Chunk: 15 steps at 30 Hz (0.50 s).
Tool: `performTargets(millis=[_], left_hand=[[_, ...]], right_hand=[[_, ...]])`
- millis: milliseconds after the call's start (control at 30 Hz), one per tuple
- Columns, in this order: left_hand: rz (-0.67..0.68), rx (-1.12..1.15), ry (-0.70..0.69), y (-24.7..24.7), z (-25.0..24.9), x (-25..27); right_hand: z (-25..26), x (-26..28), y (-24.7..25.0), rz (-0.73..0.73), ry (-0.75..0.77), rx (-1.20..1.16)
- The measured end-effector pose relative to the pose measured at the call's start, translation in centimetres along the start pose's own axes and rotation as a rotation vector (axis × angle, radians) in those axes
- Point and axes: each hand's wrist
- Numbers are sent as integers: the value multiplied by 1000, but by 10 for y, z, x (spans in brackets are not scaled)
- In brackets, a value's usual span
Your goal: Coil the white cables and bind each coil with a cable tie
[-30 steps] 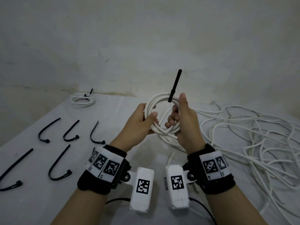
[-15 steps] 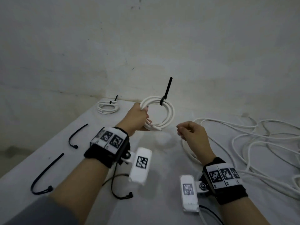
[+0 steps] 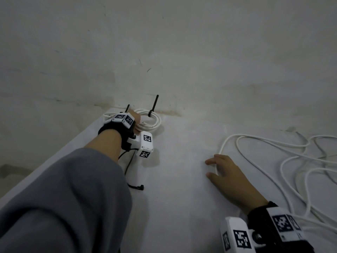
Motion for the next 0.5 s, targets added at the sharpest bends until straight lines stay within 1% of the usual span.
performTargets(millis=[33, 67, 100, 167, 200, 233, 267, 300, 333, 367, 467, 500], left_hand=[[-18, -66, -1, -2, 2, -11], [15, -98, 42, -1, 2, -12], [-12, -31, -19, -3, 1, -17], [-45, 259, -98, -4, -2, -21], [-59, 407, -70, -7, -3, -18], [-118, 378, -81, -9, -9, -18], [-145, 369, -64, -10, -12, -16], [-176, 269, -59, -11, -12, -24], [-149, 264, -42, -10, -11, -23], [-141, 170, -61, -11, -10, -32], [-45, 124, -79, -6, -11, -31], [-54, 110, -97, -4, -11, -31]], right_hand=[[0, -1, 0, -2, 9, 3], [-1, -1, 0, -2, 18, 3], [-1, -1, -1, -5, 29, 1], [-1, -3, -2, -17, 56, -2], [-1, -3, -2, -21, 65, -1], [-1, -3, -2, -26, 71, 0], [-1, -4, -3, -29, 75, 2], [-1, -4, -2, -31, 78, 4], [-1, -4, -2, -32, 81, 7], [0, -4, -2, -35, 81, 6], [1, -4, -1, -39, 79, 6], [1, -4, -1, -40, 82, 11]])
Point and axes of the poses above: each hand's wrist, its own x-axis away from the middle knuckle, its own y-axis out of the back of the hand, z = x × y, and after that the axes turned 11 degrees about -x, right-handed
